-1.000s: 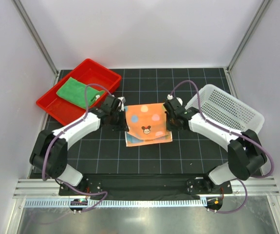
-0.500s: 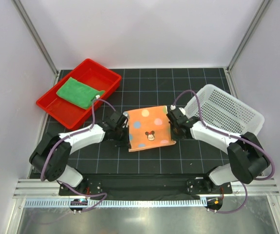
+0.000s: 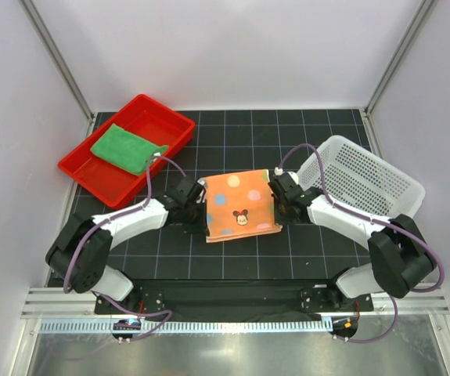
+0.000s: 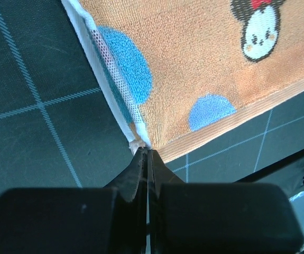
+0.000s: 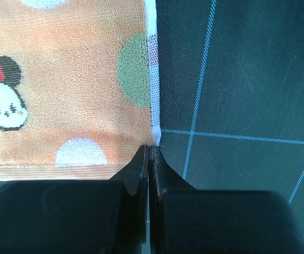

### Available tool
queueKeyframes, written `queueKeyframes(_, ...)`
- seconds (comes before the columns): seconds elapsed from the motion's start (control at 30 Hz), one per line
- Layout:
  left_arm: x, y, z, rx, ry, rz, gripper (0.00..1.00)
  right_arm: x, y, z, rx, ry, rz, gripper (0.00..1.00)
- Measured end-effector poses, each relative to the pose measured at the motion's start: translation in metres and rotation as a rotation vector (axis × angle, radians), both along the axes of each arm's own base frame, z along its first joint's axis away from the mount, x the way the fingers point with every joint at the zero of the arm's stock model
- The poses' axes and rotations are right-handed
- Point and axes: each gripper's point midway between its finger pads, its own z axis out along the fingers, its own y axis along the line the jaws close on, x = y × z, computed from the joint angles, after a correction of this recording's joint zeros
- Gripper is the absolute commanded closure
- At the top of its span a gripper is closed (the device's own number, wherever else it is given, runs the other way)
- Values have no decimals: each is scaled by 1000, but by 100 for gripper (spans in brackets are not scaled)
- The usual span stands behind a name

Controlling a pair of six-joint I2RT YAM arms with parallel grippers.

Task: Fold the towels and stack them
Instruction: Fold the towel

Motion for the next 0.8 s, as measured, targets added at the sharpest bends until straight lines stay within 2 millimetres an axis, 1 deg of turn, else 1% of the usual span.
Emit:
queueKeyframes(0.13,2,0,6,-9,-24,3,100,-3,0,3,28,-26,0,99)
queueKeyframes(0.23,-5,1,-4,-18,-9,-2,100,-18,-6,-12,35,7,0,99)
queueKeyframes(0.3,-15,3,-12,-11,13,-14,100,-27,-9,-20,32,35,-4,99)
queueKeyframes(0.37,-24,6,-19,3,32,-25,100,-26,-7,-19,41,28,-7,99)
queueKeyframes(0.43,-29,6,-22,0,44,-29,100,-25,-7,-20,45,28,-8,98)
queueKeyframes(0.5,-28,4,-21,-6,42,-27,96,-25,-7,-20,46,27,-12,92)
queueKeyframes(0.53,-28,4,-22,-7,42,-27,89,-25,-6,-20,46,27,-13,85)
queueKeyframes(0.57,-28,4,-22,-8,41,-27,85,-24,-6,-20,49,26,-16,81)
queueKeyframes(0.6,-28,3,-21,-11,42,-25,84,-24,-6,-21,49,26,-18,77)
queueKeyframes(0.63,-28,3,-21,-13,41,-25,82,-24,-6,-21,50,26,-20,69)
queueKeyframes(0.7,-27,3,-20,-8,39,-26,79,-24,-7,-20,47,29,-22,63)
queueKeyframes(0.73,-26,5,-19,8,34,-28,73,-25,-8,-20,41,35,-21,59)
queueKeyframes(0.8,-20,10,-11,50,16,-44,71,-26,-9,-13,28,48,-17,55)
